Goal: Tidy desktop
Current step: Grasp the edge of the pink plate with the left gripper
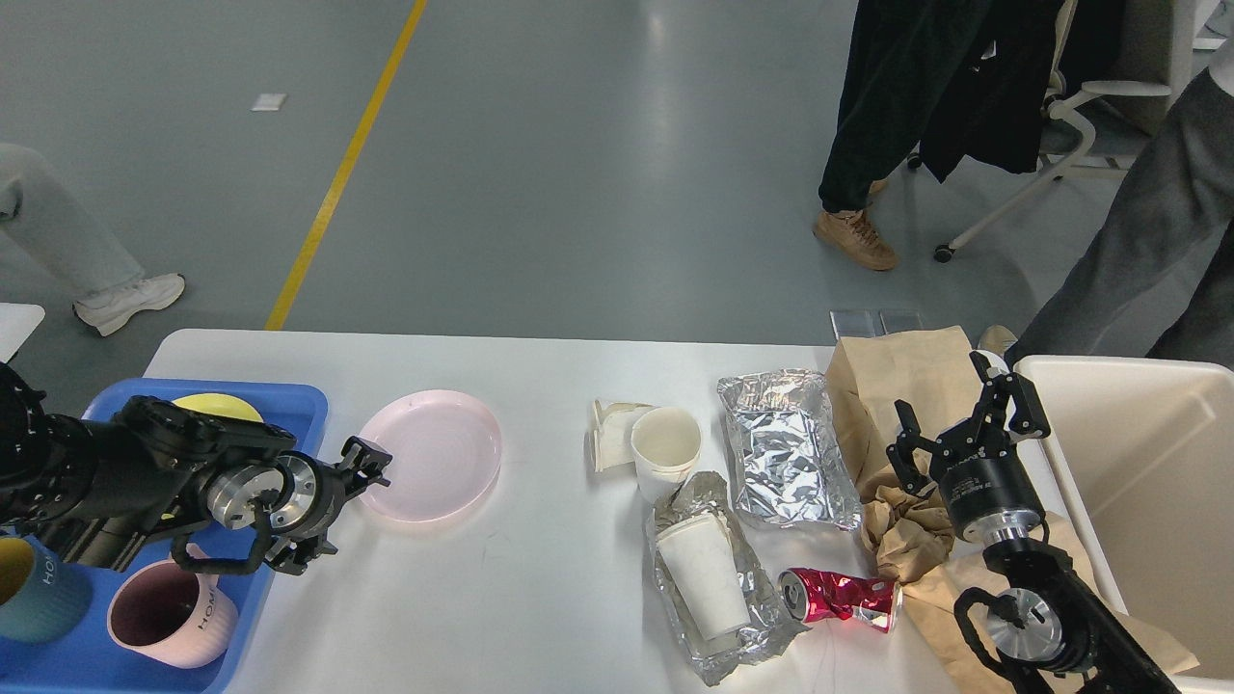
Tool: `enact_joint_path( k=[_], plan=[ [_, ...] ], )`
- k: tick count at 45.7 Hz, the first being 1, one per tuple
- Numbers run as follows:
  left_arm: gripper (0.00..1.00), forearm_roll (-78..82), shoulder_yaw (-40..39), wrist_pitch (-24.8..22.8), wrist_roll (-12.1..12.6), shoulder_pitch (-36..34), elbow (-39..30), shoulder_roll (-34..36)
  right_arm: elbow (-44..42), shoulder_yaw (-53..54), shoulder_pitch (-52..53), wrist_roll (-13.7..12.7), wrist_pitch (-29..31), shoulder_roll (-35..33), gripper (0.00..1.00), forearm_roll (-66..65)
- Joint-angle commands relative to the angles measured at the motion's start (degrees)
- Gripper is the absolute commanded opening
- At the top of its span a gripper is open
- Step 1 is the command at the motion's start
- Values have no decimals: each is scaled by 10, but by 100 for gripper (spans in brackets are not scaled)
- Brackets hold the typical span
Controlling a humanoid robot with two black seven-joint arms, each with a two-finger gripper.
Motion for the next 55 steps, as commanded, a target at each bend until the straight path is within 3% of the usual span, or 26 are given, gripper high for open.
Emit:
enact_joint_path(
  k=[1, 10, 16, 27, 55],
  plan=[
    [94, 0, -9, 14, 0, 23, 30, -3, 0, 0, 0, 0, 0, 0, 100, 1],
    [89, 0, -37, 25, -2, 45, 53, -4, 0, 0, 0, 0, 0, 0, 100, 1],
    [78, 8, -52, 34, -4, 61, 67, -8, 0, 0, 0, 0, 0, 0, 100, 0],
    [65, 36, -68, 34, -46, 69, 68, -15, 0, 0, 0, 0, 0, 0, 100, 0],
    [24, 36, -67, 26, -40, 74, 67, -13, 0, 0, 0, 0, 0, 0, 100, 0]
  ],
)
